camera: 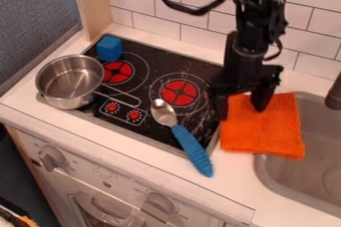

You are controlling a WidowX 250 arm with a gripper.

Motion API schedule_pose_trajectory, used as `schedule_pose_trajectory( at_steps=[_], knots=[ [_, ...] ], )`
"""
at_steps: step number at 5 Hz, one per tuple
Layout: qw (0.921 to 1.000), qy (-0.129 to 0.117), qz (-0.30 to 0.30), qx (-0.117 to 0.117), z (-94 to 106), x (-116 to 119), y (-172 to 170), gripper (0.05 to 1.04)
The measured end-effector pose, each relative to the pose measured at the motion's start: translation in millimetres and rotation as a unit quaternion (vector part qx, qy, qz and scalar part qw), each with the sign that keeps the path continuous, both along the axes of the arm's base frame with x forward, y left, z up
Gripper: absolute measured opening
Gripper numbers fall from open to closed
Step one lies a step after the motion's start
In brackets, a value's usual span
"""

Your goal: Picked the orange cloth and put it between the cooktop and the sink

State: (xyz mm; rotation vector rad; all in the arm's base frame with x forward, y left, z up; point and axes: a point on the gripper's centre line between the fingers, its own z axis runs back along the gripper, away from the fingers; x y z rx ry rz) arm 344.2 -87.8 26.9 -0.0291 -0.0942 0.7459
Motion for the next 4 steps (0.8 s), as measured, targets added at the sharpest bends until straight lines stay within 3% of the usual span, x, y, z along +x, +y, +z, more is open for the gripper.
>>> schedule_pose_trajectory(
  at_steps=[3, 4],
  knots=[
    [0.9978, -0.066, 0.006, 0.001, 63.1, 0.4, 11.1, 1.0],
    [0.9977, -0.067, 0.006, 0.0, 64.2, 0.3, 10.4, 1.0]
  ],
)
